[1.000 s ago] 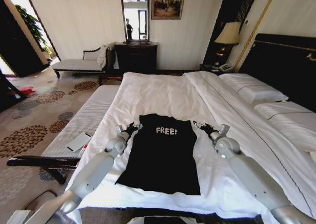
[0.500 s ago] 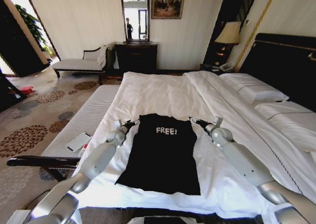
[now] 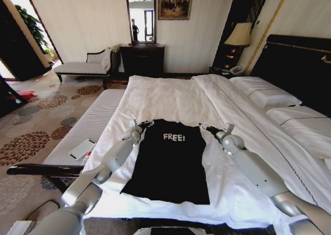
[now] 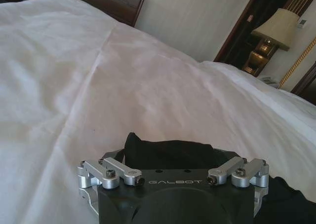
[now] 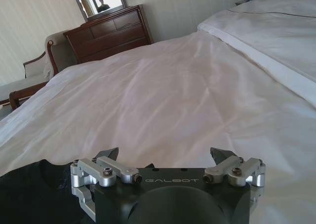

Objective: Fold the clothes on the bed.

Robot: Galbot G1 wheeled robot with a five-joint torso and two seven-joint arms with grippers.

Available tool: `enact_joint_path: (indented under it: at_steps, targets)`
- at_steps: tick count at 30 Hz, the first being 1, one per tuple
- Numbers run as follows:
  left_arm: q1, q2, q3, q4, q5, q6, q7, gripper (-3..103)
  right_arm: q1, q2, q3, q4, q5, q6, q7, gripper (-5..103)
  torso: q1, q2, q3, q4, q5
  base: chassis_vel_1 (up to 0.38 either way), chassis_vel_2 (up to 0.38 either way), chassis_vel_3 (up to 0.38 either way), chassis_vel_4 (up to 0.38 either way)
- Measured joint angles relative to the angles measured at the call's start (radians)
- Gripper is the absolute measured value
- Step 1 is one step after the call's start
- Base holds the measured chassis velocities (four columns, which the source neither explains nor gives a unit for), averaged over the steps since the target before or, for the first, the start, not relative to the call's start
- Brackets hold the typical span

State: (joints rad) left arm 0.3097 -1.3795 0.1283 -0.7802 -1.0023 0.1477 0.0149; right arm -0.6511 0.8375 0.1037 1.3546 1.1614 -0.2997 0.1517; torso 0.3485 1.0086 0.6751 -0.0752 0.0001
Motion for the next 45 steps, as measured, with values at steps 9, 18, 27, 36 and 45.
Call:
enact_joint_path:
  at_steps: [9,18,27,36,45]
  targets:
    - [-0.029,-0.044,-0.014,0.091,0.032,-0.024,0.027,100,0.013,0.008,-0.033,-0.023,0.027,-0.023,0.003,100,0.0,0.0,0.0,0.0,0.0,0.0,0.0,0.0,0.0]
    - [-0.03,-0.053,-0.018,0.104,0.042,-0.04,0.043,97,0.066,0.033,-0.105,-0.106,0.021,-0.037,-0.003,100,0.0,0.0,0.0,0.0003,0.0,0.0,0.0,0.0,0.0]
    - [-0.028,-0.06,-0.017,0.116,0.052,-0.054,0.056,72,0.111,0.07,-0.165,-0.181,0.023,-0.04,-0.007,100,0.0,0.0,0.0,0.0,-0.0001,0.0,0.0,0.0,0.0]
    - [-0.029,-0.069,-0.018,0.127,0.057,-0.073,0.07,40,0.148,0.095,-0.199,-0.234,0.024,-0.022,-0.009,85,0.0,0.0,0.0,0.0,-0.0001,0.0,0.0,0.0,0.0]
    - [-0.019,-0.069,-0.021,0.124,0.061,-0.077,0.071,7,0.156,0.098,-0.214,-0.235,0.023,-0.015,-0.014,52,0.0,0.0,0.0,0.0,-0.0001,0.0,0.0,0.0,0.0]
